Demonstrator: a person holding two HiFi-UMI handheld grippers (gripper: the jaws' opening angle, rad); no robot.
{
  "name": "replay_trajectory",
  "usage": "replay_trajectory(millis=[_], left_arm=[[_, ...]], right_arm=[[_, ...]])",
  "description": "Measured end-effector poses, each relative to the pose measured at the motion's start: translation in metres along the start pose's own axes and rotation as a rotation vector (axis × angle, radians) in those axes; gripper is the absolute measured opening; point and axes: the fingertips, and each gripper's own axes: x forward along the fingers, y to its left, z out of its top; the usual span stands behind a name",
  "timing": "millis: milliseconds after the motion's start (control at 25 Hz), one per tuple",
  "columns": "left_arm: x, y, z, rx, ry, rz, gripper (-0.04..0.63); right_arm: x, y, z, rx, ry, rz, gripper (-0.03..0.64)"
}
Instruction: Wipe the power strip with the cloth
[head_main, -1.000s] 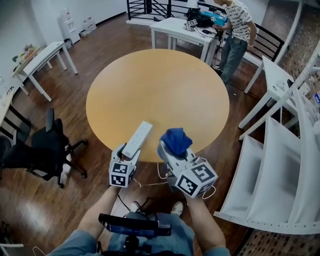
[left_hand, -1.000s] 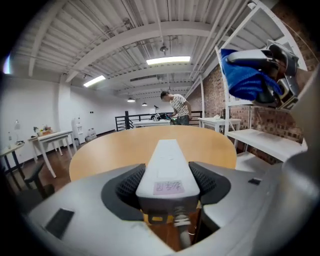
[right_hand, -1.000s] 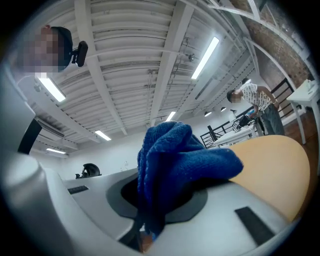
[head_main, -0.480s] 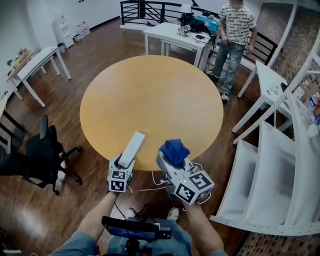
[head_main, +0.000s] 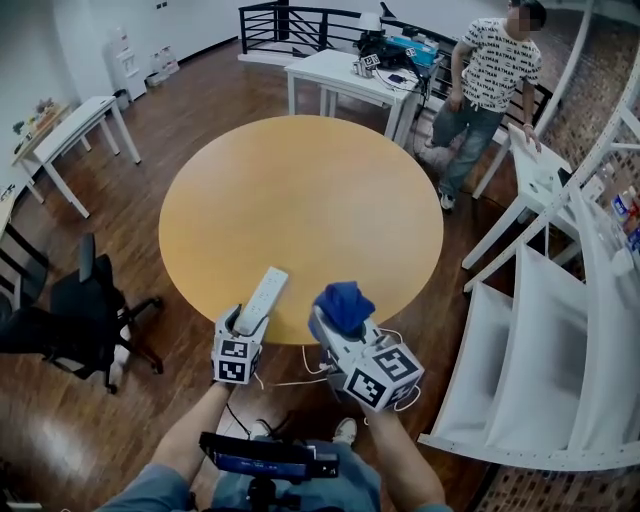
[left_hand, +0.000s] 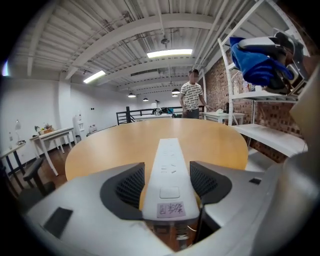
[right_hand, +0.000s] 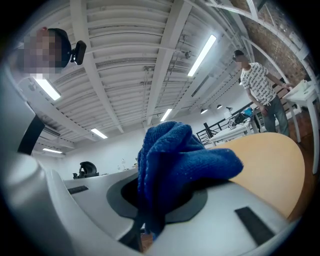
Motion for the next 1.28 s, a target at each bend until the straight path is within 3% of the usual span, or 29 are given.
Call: replay_trajectory(millis=[240,480,800,1000,1280], left_arm=[[-0.012,0.006,0.04,-0.011,-0.106,0.019,0.293],[-0.051,-0.012,0.11,-0.014,-0.28,-0.063,0.098],[-0.114,-0.046,0.184,0.026,-0.451,-0.153,0.022],[-0.14,-0.054,0.201,0.024,-0.494,-0.173,0.009],[-0.162,-0.068,0.21,0.043,-0.486,-0.183,0.009]], right_arm=[[-0.004,0.005,-0.001,0.01,-0.009,0.015,0.064],[-0.003,0.016,0.003,0.002,-0.018,0.04,0.064],[0.0,0.037,0.014,-0.013,-0.054,0.083,0.064],[0.0,0.05,0.02,-0.034,-0.065,0.109,0.064],[-0.002,0.065,0.03,-0.106,-0.089,0.133,0.061]])
